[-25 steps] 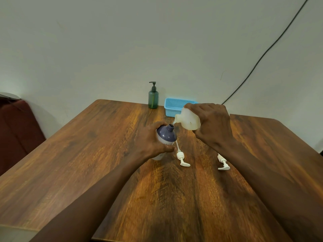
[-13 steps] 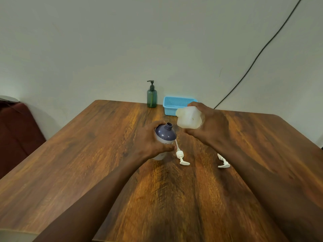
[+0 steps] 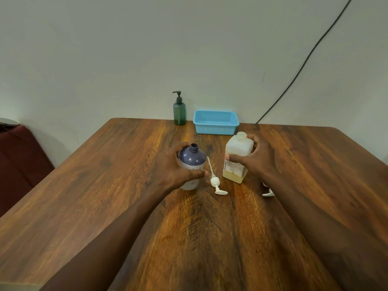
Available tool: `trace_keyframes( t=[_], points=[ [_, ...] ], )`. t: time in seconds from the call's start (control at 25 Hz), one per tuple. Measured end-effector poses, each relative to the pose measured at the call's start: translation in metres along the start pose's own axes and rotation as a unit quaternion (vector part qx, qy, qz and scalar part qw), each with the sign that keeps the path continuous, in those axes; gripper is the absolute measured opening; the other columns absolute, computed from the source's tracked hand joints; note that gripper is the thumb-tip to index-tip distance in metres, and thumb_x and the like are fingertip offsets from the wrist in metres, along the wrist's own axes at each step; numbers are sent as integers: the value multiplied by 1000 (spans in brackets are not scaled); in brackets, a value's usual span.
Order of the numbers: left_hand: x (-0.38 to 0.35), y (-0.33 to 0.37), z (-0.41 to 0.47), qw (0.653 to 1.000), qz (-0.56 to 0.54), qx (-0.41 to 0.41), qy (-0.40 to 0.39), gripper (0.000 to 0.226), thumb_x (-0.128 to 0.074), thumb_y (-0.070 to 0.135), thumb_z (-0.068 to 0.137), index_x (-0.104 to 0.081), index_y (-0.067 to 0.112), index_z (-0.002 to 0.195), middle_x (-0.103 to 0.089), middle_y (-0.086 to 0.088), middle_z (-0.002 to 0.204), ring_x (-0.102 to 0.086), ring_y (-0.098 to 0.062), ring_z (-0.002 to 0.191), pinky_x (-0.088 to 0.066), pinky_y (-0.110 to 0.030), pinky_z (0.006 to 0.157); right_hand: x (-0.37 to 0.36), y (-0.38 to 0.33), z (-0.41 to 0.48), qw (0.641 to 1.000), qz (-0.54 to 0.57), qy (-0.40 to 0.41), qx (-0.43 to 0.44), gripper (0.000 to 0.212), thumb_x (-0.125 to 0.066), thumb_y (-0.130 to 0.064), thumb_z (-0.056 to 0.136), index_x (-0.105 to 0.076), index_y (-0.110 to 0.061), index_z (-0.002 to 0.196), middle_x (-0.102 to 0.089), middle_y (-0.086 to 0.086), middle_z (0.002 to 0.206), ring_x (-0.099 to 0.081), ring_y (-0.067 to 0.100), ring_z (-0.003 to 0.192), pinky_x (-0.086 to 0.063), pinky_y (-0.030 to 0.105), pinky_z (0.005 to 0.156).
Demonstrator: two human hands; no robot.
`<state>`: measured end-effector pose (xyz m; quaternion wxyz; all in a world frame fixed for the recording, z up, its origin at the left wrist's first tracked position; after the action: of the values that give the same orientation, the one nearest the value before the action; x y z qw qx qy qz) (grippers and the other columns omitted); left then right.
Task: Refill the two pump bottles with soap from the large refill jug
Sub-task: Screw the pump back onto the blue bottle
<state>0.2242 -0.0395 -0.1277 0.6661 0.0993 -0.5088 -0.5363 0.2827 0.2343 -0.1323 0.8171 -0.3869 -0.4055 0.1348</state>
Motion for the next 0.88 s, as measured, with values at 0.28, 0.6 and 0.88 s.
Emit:
trace_keyframes(
  t=[0.28, 0.6, 0.88],
  points=[
    [-11, -1, 1, 1000, -4, 7, -5, 89, -94, 53, 55, -55, 31, 132, -57, 16, 118, -56, -5, 104, -40, -9, 80, 3, 2, -1, 999, -9, -38, 24, 96, -94, -50, 61, -47, -27, 142, -57, 1, 139, -58, 20, 120, -58, 37, 89],
    [-8, -12, -2, 1000, 0, 27, -8, 91, -94, 52, 57, -54, 28, 135, -59, 14, 121, -56, -5, 105, -44, -12, 83, -14, -83, -52, 917, -11, -92, 388, 32, -76, 2, 80, -76, -12, 108, -75, 5, 118, -68, 17, 113, -57, 39, 98],
    [8, -28, -7, 999, 7, 42, 0, 96, -93, 58, 54, -56, 26, 136, -63, 12, 124, -59, -3, 106, -40, -7, 80, -110, -25, -64, 809, -314, -397, 301, 59, -77, -8, 80, -65, -36, 130, -67, -5, 131, -65, 16, 116, -57, 35, 96]
  ],
)
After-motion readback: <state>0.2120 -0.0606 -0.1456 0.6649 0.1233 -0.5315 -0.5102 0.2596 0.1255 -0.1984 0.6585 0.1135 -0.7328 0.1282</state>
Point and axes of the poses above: each hand's wrist, its own z-axis towards the middle knuckle, its own x-axis out of the back of the hand, y = z × x, the point moved 8 cm from there along z, towards the middle knuckle
